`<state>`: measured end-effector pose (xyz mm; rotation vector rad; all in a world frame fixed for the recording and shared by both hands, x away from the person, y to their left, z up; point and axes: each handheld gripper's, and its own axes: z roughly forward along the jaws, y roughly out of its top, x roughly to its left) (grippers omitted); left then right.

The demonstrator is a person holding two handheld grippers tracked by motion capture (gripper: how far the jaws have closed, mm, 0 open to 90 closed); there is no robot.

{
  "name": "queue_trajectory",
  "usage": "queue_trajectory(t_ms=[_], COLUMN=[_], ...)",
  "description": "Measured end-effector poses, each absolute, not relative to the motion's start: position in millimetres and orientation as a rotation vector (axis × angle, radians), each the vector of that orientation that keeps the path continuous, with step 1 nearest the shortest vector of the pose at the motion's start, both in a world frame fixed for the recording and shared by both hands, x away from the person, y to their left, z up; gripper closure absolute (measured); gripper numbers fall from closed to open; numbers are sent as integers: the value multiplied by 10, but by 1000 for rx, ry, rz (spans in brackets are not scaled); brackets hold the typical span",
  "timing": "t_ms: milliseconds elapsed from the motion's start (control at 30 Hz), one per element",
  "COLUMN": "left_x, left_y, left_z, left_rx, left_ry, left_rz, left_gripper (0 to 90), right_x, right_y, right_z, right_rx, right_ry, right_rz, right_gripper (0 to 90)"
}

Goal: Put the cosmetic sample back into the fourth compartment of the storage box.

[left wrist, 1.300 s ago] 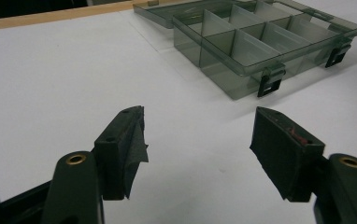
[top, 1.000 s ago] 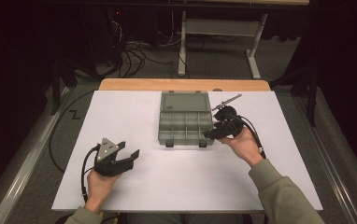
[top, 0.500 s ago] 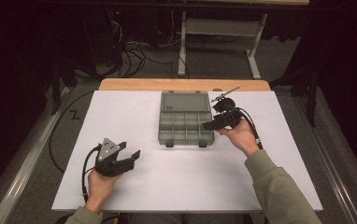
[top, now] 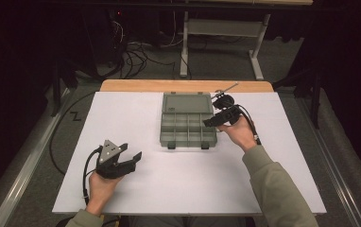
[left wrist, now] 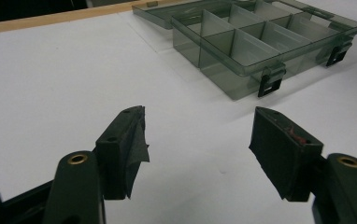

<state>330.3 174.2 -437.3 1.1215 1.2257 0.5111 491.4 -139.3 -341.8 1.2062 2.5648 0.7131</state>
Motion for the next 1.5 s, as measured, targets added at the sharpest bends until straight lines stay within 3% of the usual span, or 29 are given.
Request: queue_trajectory(t_ms=[1500], left_x=[3280], left_y=[1728], left_z=[-4369], left_rx=[1135], left_ry=[1209], left_rz=[487], left_gripper=[355], right_x=[5218], right_y=[-1199], right_z=[-3737], right_rx=[1224], right_ry=[2538], right_rz=[597], right_gripper=[386])
